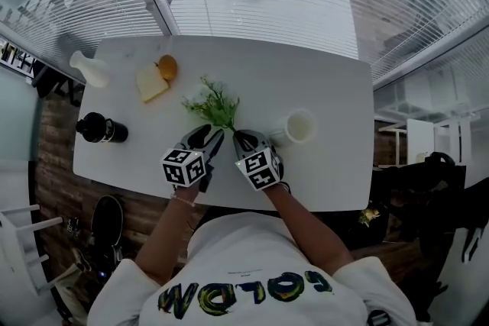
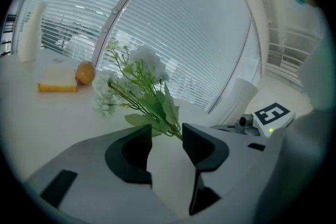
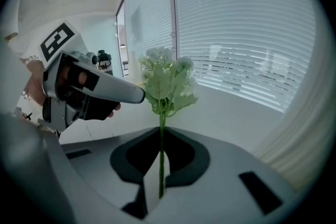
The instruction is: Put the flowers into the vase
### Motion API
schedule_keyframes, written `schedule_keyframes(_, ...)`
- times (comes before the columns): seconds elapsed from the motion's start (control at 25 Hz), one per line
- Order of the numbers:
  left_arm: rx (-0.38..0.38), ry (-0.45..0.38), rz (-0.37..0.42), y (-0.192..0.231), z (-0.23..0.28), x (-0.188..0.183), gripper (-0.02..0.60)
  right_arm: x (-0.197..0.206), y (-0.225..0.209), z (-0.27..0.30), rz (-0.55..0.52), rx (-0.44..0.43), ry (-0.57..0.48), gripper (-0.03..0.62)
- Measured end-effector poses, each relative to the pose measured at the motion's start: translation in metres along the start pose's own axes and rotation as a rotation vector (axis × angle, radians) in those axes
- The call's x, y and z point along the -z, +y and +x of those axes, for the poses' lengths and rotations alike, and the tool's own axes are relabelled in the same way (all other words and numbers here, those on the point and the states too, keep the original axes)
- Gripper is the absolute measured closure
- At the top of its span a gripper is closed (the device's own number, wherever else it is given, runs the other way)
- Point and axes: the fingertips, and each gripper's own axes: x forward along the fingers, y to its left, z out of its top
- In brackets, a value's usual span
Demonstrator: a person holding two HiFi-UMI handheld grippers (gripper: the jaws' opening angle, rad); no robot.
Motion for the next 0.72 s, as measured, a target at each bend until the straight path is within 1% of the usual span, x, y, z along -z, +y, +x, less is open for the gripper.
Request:
schedule_keyframes(0.24,0.069,-0.078,-0.034,-0.012,0.001,-0.029,0.354,-0.018,-0.003,-0.012,0.000,0.013,-0.061,0.563)
schedule_keyframes(0.48,0.147,-0.162,-0.087,-0.027,-0.001,-0.063,0.336,-0.040,-0.005,-0.029,0.036,0.013,-0.147,0.563)
schedule_keyframes(0.6,0.191,-0.203,-0.121,-0.036,-0.003,-0.080,0.321,-0.051,-0.005,-0.037,0.036,0.015,-0.180,0.563)
schedule_keyframes(0.72,0.207,-0.229,-0.122,-0.043,-0.005,-0.093,0.321,-0.062,-0.005,-0.046,0.032,0.018,-0.212,0.563)
